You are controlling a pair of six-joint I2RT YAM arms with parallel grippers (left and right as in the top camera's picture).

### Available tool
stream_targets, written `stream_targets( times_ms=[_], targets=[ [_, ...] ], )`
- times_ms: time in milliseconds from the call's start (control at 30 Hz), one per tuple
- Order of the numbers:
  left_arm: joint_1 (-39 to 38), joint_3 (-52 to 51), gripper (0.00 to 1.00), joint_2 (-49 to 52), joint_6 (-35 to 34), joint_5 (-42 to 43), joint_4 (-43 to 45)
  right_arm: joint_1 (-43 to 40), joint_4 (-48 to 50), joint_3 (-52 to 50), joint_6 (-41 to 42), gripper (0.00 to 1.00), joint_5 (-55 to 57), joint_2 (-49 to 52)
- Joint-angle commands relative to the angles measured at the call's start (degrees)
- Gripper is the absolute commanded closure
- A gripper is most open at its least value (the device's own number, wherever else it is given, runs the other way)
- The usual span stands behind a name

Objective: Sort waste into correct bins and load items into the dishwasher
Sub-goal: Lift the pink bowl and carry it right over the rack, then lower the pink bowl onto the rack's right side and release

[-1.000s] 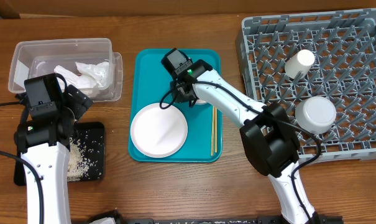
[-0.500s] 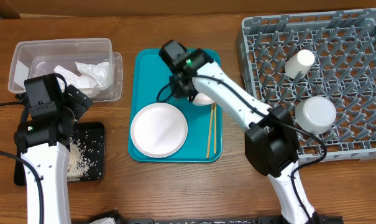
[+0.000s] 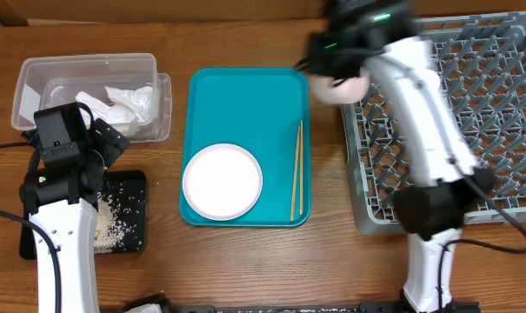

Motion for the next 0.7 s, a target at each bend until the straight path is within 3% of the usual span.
stream_targets(
  times_ms=[0, 400, 667],
  targets=[
    [0.2, 0.9, 0.00, -0.5, 1.1, 0.2, 0.1, -7.6, -2.1, 1.6, -0.8, 0.96, -9.9, -2.9],
    [0.2, 0.9, 0.00, -0.5, 1.1, 0.2, 0.1, -30.8, -3.8, -8.1, -25.8, 0.96, -50.1, -2.7],
    [0.2, 0.9, 0.00, -0.5, 1.1, 0.2, 0.1, -41.6, 1.6, -21.9, -27.0, 0.96, -61.0, -2.7]
  ],
)
